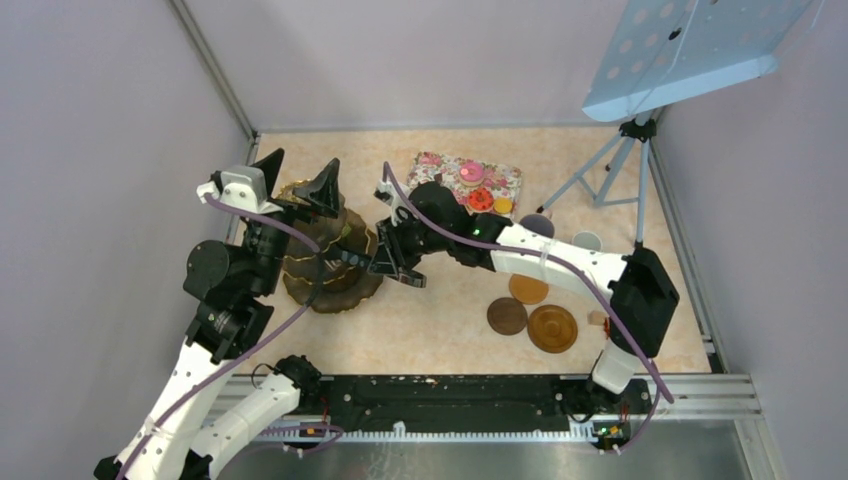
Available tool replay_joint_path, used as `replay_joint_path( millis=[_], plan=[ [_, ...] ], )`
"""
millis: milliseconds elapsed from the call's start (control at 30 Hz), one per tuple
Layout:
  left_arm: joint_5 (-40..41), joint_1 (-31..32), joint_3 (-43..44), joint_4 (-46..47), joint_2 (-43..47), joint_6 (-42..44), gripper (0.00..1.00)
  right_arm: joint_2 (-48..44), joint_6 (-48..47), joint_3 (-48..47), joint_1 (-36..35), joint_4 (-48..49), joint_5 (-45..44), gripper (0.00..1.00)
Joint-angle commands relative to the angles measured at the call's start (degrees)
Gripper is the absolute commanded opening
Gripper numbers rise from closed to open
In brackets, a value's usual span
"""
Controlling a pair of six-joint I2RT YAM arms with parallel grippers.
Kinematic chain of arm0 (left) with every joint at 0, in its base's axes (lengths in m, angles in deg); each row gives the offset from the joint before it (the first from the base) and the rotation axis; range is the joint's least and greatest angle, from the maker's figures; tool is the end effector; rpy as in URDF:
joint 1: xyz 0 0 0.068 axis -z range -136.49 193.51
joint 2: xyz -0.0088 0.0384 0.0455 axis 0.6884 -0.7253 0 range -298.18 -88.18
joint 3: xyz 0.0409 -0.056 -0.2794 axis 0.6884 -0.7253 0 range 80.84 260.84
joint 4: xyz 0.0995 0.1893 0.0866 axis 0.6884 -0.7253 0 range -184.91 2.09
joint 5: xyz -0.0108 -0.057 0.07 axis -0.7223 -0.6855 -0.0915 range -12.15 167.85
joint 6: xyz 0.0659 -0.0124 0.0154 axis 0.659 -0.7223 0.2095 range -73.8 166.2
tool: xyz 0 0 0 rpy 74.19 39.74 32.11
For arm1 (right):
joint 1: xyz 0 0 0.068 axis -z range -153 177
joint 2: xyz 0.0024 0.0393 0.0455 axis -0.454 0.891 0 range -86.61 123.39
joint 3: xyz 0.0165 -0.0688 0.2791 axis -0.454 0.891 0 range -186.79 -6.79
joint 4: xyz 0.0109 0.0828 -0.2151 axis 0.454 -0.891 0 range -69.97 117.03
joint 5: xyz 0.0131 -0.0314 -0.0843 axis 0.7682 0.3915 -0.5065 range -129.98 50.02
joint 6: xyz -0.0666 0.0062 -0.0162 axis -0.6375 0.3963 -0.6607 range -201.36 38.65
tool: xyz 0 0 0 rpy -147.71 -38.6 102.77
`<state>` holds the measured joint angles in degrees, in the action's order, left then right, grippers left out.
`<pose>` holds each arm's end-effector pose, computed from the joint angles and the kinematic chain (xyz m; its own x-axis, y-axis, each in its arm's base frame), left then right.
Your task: Serve the afternoon tea
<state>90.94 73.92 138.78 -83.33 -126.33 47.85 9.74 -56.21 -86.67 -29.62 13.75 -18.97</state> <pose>0.0892 -0.0377 0.4673 0.3648 -0.1817 -0.9132 0.3050 0.9500 -0.0672 0.1926 0.3287 0.3263 -0.6511 -0.2673 -0.7103 -0.7447 0.4057 0.5299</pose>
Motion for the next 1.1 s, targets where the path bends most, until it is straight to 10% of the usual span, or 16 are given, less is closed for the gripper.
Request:
replay_joint_path(
  millis=[0, 1067],
  plan=[
    [-0.50, -0.28, -0.36, 2.45, -0.37, -0.13, 0.99, 1.92, -2.15, -4.90, -2.49, 2.61, -2.80, 0.13],
    [-0.69, -0.27, -0.52, 2.54, -0.50, -0.16, 0.99, 10.39, -4.07, -13.67, -4.61, 1.11, -2.35, 0.40]
  ],
)
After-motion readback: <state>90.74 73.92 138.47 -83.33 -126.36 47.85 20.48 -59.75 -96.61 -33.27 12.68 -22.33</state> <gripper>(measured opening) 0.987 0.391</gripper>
